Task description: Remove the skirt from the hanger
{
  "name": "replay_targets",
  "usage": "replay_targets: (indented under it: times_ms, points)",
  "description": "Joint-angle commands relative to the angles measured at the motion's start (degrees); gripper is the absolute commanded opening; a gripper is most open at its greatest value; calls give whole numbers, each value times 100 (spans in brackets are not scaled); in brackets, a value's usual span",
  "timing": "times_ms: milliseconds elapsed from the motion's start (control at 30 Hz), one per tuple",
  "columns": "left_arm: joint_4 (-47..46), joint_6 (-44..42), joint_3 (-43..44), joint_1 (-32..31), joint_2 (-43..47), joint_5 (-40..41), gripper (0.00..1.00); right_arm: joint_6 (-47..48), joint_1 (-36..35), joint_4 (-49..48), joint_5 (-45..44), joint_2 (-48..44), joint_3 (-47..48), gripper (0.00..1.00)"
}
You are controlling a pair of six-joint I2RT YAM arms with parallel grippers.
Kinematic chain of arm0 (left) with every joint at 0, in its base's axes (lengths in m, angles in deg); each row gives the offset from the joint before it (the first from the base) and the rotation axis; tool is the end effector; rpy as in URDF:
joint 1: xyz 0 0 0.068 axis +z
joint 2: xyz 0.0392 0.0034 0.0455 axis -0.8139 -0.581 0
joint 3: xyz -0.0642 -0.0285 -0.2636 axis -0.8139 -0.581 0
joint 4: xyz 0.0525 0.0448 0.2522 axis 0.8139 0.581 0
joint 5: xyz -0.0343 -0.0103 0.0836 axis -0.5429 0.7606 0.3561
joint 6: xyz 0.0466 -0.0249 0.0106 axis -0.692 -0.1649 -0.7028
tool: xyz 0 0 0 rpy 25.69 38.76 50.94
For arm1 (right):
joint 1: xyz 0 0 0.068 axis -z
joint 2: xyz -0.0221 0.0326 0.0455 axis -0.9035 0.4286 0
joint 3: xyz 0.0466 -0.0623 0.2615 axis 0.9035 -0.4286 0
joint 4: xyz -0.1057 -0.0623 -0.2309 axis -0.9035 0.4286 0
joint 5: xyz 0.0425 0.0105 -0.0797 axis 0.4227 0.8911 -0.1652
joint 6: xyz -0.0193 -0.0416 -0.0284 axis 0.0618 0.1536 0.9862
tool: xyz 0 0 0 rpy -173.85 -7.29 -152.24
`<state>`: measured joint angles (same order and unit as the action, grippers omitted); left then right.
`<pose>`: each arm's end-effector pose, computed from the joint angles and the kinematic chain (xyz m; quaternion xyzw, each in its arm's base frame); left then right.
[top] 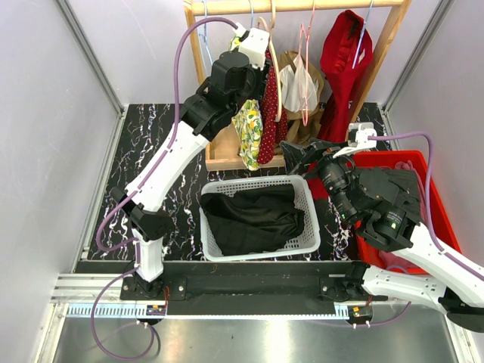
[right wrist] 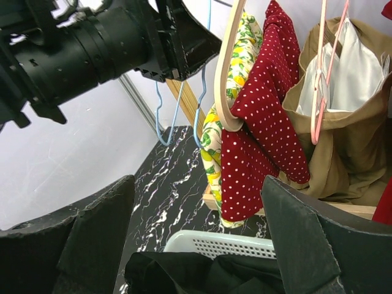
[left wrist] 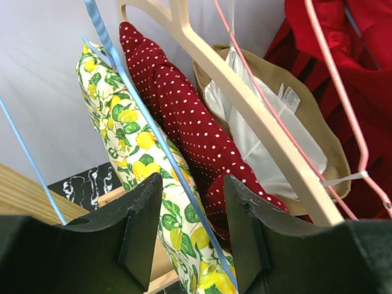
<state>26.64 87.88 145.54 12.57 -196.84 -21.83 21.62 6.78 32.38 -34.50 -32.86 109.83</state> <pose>0.3125 -0.2646 0.5077 0.1682 0.7375 -0.1075 0.6452 0.1076 0.1328 0.4548 -0.0064 0.6506 0.2810 0.7055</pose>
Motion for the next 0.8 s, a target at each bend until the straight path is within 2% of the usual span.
replay_targets:
  times_ms: [0, 167, 233, 333, 467, 567, 767]
  points:
    - [-327, -105, -111, 34, 4, 214, 48, -49, 10, 10, -97, -72, 132, 91]
    - [-258, -61, -330, 43, 48, 301, 47, -31, 10, 10, -70, -63, 158, 91]
    - [-222, -26, -471, 51, 127, 328, 43, -40, 10, 28, -70, -72, 167, 91]
    - [-213, -26, -647, 86, 232, 372, 21, -57, 10, 45, -79, -98, 150, 90]
    - [-213, -8, -665, 192, 356, 416, 6, -66, 1, 36, -70, -72, 123, 90]
    - [-222, -43, -735, 218, 452, 442, 0, -101, 19, 36, -62, -72, 88, 89]
    - [-205, -34, -806, 359, 602, 416, 0, -136, 10, 45, -44, -81, 18, 89]
